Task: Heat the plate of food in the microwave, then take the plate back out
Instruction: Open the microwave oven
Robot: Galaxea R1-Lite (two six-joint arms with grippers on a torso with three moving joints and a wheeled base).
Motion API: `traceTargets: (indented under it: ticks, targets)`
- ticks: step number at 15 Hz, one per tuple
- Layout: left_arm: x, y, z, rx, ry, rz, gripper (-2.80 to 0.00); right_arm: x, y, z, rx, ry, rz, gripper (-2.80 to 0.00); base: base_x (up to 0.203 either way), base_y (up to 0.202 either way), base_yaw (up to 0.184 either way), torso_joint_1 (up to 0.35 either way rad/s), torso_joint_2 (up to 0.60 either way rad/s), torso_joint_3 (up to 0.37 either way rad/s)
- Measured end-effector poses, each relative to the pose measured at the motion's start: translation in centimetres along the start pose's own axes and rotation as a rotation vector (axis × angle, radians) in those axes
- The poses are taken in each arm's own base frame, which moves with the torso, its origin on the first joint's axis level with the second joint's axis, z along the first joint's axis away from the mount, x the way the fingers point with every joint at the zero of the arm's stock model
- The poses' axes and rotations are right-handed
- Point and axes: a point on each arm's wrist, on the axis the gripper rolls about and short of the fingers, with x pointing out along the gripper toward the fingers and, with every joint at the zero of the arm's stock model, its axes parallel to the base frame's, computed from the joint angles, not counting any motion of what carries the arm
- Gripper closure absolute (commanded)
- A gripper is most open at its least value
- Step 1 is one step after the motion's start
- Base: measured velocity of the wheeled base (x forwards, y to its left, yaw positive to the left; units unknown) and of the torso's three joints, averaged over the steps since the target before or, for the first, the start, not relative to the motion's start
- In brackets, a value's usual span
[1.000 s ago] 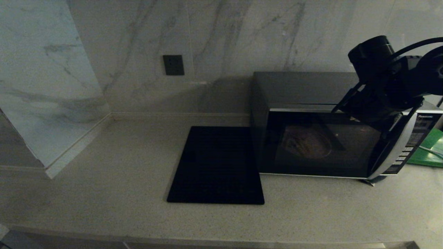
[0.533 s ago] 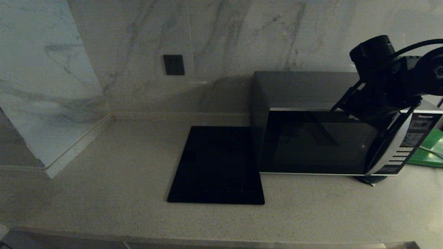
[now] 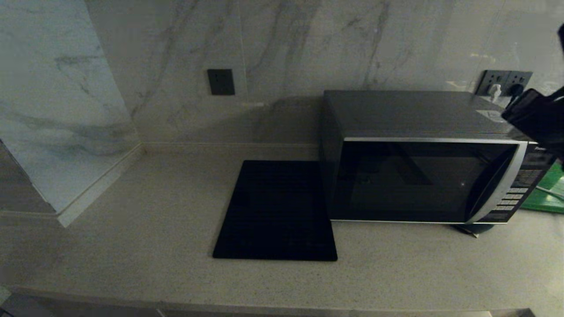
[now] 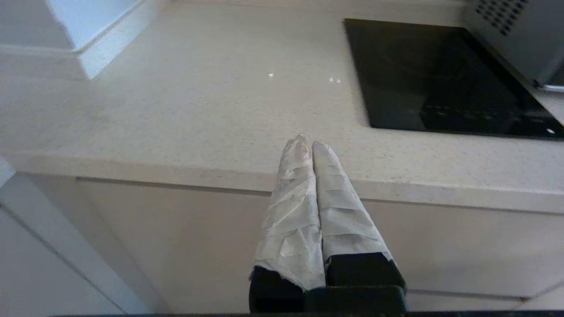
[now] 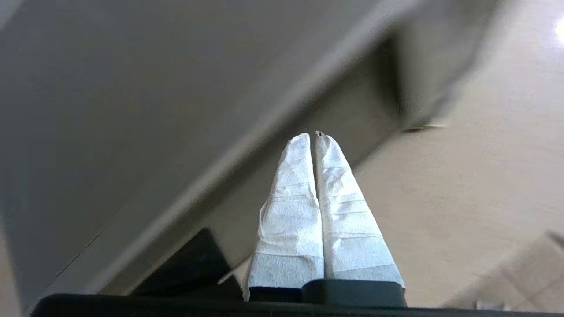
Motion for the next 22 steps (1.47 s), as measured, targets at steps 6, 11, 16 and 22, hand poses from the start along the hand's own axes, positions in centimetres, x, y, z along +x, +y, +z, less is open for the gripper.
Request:
traceTargets:
  ticks: [6,11,16,22]
  targets:
    - [0.0,0.0,0.0,0.001,0.0,0.0,0.0,4.3,-10.7,3.8,0.227,0.219,-0.086,0.0,0.0,0.0,0.0,0.0,0.0,0.0]
    - [0.0,0.0,0.0,0.0,0.0,0.0,0.0,10.0,-19.7,4.8,0.359,0.407,0.142,0.0,0.0,0.0,0.0,0.0,0.0,0.0]
    - [0.0,0.0,0.0,0.0,0.0,0.0,0.0,13.0,-26.7,1.4,0.407,0.49,0.532,0.0,0.0,0.0,0.0,0.0,0.0,0.0]
    - [0.0,0.0,0.0,0.001,0.0,0.0,0.0,15.9,-30.2,0.5,0.453,0.479,0.515,0.0,0.0,0.0,0.0,0.0,0.0,0.0]
